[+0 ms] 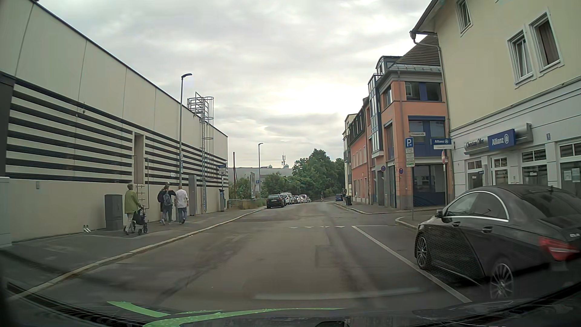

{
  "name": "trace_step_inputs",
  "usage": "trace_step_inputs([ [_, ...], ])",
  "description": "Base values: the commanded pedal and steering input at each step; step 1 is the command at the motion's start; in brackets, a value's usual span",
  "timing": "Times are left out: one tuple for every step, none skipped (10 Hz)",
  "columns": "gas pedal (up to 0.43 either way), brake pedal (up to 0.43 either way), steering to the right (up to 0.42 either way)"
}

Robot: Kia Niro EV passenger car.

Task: Follow the waypoints while adhering to traffic rules and regulations

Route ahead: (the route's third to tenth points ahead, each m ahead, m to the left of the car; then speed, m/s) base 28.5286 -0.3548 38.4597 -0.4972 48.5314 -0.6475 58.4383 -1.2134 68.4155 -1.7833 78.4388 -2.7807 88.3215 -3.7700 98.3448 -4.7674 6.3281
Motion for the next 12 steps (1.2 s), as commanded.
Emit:
trace_step_inputs([
  [0.0,0.165,0.01],
  [0.0,0.189,0.01],
  [0.0,0.201,0.01],
  [0.0,0.213,0.011],
  [0.0,0.213,0.013],
  [0.0,0.22,0.017],
  [0.0,0.22,0.019],
  [0.0,0.226,0.021],
  [0.0,0.226,0.021],
  [0.0,0.232,0.021],
  [0.0,0.232,0.021],
  [0.0,0.232,0.021],
])
